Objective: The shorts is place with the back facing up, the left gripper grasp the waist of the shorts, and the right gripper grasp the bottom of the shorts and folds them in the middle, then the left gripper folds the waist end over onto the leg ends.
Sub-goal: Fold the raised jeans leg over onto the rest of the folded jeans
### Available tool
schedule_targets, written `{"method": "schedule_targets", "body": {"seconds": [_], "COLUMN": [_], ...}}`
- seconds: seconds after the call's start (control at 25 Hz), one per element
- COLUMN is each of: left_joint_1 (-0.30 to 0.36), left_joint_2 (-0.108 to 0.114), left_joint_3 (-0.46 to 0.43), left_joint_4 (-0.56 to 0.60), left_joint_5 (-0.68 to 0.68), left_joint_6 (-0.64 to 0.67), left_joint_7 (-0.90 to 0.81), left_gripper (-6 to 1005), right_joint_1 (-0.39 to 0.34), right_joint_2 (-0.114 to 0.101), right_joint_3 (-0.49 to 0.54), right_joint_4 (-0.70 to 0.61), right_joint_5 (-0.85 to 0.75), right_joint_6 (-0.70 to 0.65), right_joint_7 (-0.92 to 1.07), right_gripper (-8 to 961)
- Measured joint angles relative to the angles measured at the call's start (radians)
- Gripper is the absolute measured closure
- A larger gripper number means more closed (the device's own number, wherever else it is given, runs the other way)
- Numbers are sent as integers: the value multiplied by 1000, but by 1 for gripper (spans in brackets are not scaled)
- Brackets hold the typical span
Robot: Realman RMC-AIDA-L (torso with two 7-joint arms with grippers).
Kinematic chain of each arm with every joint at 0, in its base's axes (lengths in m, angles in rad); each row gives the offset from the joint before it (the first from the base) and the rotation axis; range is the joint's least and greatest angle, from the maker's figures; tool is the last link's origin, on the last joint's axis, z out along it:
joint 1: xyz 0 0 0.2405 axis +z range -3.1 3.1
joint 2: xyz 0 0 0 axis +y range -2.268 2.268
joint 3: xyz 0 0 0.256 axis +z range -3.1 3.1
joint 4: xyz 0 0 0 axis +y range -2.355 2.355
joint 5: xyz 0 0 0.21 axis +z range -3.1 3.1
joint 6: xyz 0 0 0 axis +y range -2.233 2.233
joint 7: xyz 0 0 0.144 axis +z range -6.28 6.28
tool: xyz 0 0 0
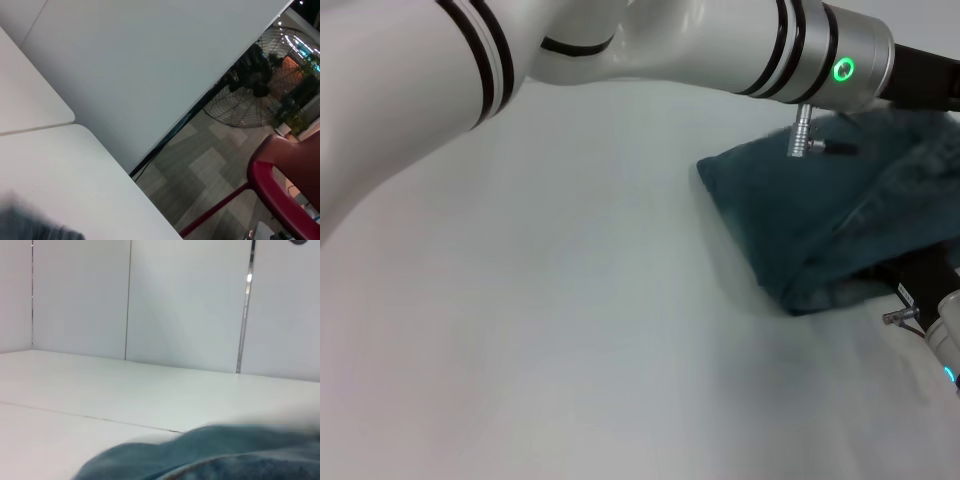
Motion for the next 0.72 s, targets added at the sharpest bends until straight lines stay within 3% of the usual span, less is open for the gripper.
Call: {"method": "schedule_targets", "body": {"seconds": [0.2, 0.72], "left_joint_1": [9, 61], "left_joint_2": [1, 12], "left_joint_3": [-6, -6], "left_joint_4": [-2, -20], "left_joint_5": [-1, 11], "left_joint_6": [3, 25], "left_joint_7": [0, 4], "left_gripper": [401, 91], "right_joint_1": [-8, -40], "right_joint_2": [0, -7], "right_joint_3": [7, -6], "right_joint_4": [-2, 9], "right_joint_5": [1, -5], "right_joint_6": [-5, -35], "right_joint_7": [0, 0], "right_gripper": [7, 7]}}
